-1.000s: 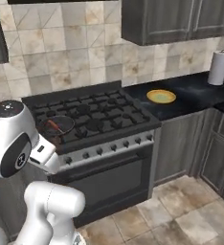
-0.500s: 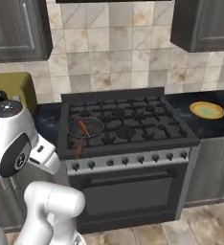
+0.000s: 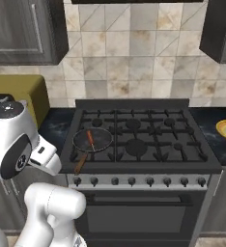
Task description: Place the cold items (banana and garlic) from the fridge in one tupperware on the dining counter. Place the warm items (hot dog and kebab skewer) in the stove area in another tupperware.
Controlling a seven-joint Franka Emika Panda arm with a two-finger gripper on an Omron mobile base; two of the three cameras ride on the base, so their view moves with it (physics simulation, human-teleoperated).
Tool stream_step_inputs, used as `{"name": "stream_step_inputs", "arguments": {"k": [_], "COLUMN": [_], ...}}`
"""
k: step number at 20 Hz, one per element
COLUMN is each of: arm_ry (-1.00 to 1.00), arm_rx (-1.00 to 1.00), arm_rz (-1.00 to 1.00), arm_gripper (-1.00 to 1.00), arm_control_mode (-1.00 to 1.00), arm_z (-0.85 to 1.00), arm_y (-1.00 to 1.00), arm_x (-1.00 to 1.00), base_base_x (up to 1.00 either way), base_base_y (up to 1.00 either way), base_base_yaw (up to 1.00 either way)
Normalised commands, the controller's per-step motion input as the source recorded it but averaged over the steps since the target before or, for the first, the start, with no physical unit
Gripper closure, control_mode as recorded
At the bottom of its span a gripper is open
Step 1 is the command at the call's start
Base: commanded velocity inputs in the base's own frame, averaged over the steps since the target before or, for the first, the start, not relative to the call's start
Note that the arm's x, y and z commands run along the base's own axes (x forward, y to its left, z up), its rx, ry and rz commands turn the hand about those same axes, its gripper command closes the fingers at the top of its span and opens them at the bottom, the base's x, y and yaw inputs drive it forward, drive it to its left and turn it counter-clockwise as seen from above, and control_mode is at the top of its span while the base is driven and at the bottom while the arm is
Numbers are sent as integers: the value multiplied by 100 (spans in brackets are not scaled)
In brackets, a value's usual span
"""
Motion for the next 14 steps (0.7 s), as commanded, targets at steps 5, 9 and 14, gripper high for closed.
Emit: {"name": "stream_step_inputs", "arguments": {"k": [5, 9, 14], "arm_ry": [0, 0, 0], "arm_rx": [0, 0, 0], "arm_rz": [0, 0, 0], "arm_gripper": [-100, -100, -100], "arm_control_mode": [100, 100, 100], "arm_z": [0, 0, 0], "arm_y": [0, 0, 0], "arm_x": [0, 0, 0], "base_base_x": [44, 44, 34], "base_base_y": [-33, -33, -39], "base_base_yaw": [27, 28, 25]}}
